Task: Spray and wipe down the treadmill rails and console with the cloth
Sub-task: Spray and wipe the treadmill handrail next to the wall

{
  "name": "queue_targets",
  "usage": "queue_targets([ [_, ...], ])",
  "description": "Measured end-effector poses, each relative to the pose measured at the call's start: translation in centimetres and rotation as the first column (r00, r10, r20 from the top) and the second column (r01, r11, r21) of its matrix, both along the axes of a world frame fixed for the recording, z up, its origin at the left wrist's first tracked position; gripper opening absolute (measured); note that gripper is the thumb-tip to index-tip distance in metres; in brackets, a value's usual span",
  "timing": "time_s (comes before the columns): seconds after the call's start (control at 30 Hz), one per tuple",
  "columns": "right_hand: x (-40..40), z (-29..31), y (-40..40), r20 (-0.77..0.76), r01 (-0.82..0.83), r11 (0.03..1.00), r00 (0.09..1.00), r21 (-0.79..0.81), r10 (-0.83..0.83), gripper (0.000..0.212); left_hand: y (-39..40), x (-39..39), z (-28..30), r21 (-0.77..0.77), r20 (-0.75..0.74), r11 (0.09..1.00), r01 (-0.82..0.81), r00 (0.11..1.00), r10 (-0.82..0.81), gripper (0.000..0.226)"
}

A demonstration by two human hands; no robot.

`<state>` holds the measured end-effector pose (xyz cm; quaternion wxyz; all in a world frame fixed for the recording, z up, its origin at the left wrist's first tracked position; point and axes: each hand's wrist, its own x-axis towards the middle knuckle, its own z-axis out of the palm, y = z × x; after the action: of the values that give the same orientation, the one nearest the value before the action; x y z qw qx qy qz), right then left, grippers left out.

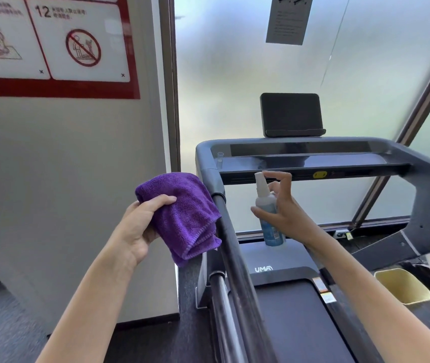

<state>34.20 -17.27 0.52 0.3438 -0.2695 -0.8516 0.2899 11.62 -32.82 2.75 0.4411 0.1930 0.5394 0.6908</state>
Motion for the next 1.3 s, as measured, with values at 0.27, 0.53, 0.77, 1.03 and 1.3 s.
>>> queue_targets([
  [0.27,-0.4,0.1,-0.3,-0.046,-0.036,0.999,0.998,-0.011,0.036,0.070,-0.9,-0.4,-0.5,-0.003,-0.023,0.999,-0.033,0.999,0.033,0.018],
  [0.53,0.0,-0.6,0.1,-0.011,0.041,0.999,0.999,0.002,-0.041,0.063,-1.1,-0.6,-2.1,0.006,-0.264,0.990,-0.138,0.955,0.135,0.024],
  [0.77,0.0,-0.8,0.8,0.148,0.013,1.000,0.989,-0.008,-0.011,0.063,0.0,-0.1,-3.6,-0.026,-0.657,0.956,-0.291,0.726,0.203,0.021],
  [1.03,-0.4,-1.6,1.0,0.261,0.100,0.994,0.960,0.032,-0.105,0.056,0.5,-0.3,-4.4,-0.066,-0.526,0.970,-0.234,0.834,0.166,0.025],
  [1.3,-0.4,-2.4,1.5,0.213,0.188,0.972,0.953,0.142,-0.216,0.057,0.4,-0.5,-4.4,-0.050,-0.498,0.970,-0.237,0.848,0.182,0.024],
])
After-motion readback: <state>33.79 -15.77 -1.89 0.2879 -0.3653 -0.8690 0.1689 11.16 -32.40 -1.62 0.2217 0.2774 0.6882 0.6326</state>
